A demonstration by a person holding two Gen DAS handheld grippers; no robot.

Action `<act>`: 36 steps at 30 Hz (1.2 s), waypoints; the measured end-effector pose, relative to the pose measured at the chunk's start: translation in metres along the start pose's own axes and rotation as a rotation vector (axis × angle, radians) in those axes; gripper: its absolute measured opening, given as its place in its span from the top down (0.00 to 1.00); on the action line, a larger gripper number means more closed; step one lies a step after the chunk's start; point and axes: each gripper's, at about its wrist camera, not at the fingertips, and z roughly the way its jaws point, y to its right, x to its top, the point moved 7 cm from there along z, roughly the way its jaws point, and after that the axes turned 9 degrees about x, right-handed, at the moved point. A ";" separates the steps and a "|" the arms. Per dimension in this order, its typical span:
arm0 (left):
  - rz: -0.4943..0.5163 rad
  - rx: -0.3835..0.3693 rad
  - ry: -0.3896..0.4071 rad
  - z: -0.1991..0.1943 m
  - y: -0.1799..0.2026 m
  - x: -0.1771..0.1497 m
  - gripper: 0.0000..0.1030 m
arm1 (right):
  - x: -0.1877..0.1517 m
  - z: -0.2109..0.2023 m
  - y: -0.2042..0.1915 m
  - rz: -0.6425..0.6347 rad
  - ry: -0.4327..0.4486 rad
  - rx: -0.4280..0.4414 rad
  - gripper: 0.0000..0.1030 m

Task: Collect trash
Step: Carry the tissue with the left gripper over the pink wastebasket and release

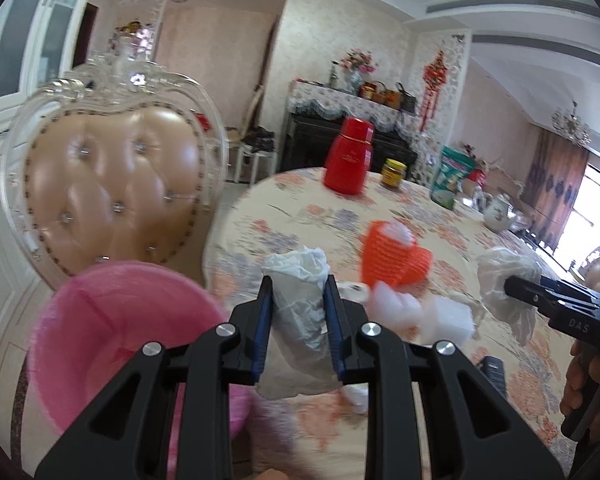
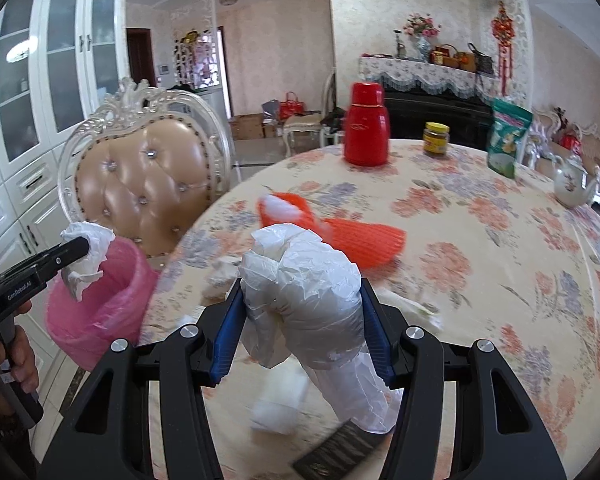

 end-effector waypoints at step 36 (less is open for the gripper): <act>-0.132 0.205 -0.021 -0.027 -0.164 -0.008 0.76 | 0.005 0.122 -0.229 -0.190 -0.142 0.316 0.49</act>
